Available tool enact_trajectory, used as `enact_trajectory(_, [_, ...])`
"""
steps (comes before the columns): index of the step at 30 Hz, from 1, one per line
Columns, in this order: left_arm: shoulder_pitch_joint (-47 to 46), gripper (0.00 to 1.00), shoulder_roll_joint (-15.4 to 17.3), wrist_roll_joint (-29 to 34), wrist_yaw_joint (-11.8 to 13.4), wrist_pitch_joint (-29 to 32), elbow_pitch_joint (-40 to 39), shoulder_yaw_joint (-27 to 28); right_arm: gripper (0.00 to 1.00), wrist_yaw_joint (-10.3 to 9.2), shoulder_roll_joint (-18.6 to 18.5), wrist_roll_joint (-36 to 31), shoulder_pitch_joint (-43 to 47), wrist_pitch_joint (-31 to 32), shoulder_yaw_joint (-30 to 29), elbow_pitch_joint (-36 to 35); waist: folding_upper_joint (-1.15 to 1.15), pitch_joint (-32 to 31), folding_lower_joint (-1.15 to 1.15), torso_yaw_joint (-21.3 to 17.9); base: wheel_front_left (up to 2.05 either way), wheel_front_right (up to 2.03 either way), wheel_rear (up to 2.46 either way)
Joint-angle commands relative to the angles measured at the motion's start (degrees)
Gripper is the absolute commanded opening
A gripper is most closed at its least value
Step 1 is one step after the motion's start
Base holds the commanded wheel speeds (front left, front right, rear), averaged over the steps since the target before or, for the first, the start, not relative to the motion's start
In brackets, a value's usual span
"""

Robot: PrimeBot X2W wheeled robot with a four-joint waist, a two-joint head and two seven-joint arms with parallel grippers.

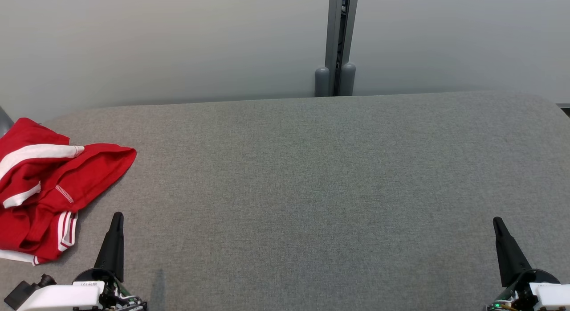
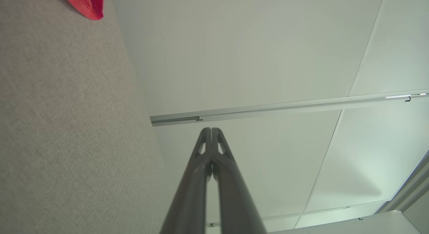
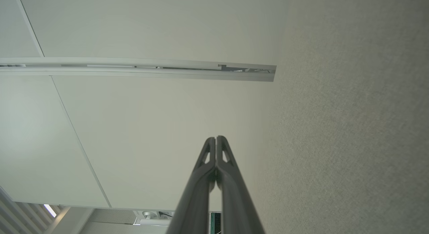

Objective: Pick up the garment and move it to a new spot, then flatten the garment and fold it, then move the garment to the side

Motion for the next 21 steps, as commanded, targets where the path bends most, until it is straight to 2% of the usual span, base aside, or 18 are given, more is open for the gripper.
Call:
enact_trajectory(1, [-1.3, 0.0, 0.2, 0.1, -0.2, 0.0, -0.1, 0.2, 0.0, 0.0, -0.3, -0.1, -0.6, 0.0, -0.1, -0.3, 0.0, 0.0, 0.0, 0.0, 0.0, 0.0, 0.0])
enact_trajectory(7, [-1.3, 0.0, 0.2, 0.1, -0.2, 0.0, -0.1, 0.2, 0.0, 0.0, -0.3, -0.1, -0.6, 0.0, -0.1, -0.3, 0.0, 0.0, 0.0, 0.0, 0.0, 0.0, 0.0])
enact_trajectory(8, [0.0, 1.0, 0.0, 0.0, 0.0, 0.0, 0.0, 0.0, 1.0, 0.0, 0.0, 0.0, 0.0, 0.0, 0.0, 0.0, 0.0, 0.0, 0.0, 0.0, 0.0, 0.0, 0.0])
enact_trajectory(12, [1.2, 1.0, -0.5, 0.0, 0.0, -0.2, 1.7, -0.3, 1.0, -0.09, 0.8, 0.0, 0.8, -0.1, 0.2, 1.5, 0.0, 0.0, 0.0, 0.0, 0.0, 0.0, 0.0])
enact_trajectory(21, [0.2, 1.0, -0.4, 0.8, 0.0, -3.0, 0.9, -1.6, 1.0, -0.07, 0.6, -0.5, -0.2, -1.5, 1.2, 0.2, 0.0, 0.0, 0.0, 0.1, 0.0, 0.0, 0.0])
